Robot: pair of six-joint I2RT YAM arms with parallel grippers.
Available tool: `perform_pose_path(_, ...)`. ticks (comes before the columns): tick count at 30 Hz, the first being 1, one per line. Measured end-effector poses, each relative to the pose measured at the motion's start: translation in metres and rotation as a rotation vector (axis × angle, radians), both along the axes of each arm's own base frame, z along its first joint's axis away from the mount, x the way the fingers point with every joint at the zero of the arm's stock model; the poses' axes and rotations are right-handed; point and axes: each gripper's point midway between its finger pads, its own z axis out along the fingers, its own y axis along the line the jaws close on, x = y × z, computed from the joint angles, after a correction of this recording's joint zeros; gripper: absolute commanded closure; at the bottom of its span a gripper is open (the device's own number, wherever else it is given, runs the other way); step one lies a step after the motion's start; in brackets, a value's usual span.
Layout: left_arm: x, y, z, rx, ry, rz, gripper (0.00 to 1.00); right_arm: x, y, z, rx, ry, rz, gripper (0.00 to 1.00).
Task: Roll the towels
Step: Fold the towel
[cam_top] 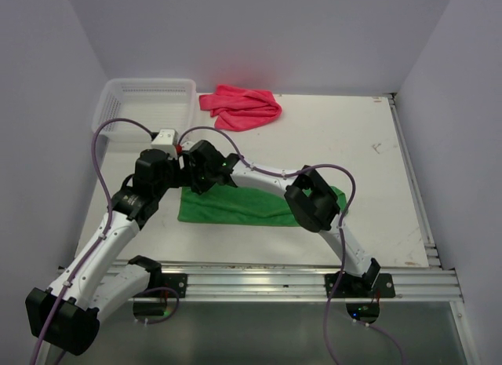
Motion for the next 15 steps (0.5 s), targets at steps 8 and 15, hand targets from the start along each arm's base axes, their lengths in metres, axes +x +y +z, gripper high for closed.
perform_pose_path(8,0.000,-0.001,-0.001,-0.002,0.005,-0.007,0.21,-0.004,-0.006,-0.012,-0.026,0.015,0.003,0.68)
perform_pose_path(15,0.000,-0.002,-0.003,-0.001,0.009,-0.008,0.21,-0.005,-0.007,-0.019,-0.037,0.021,0.004,0.70)
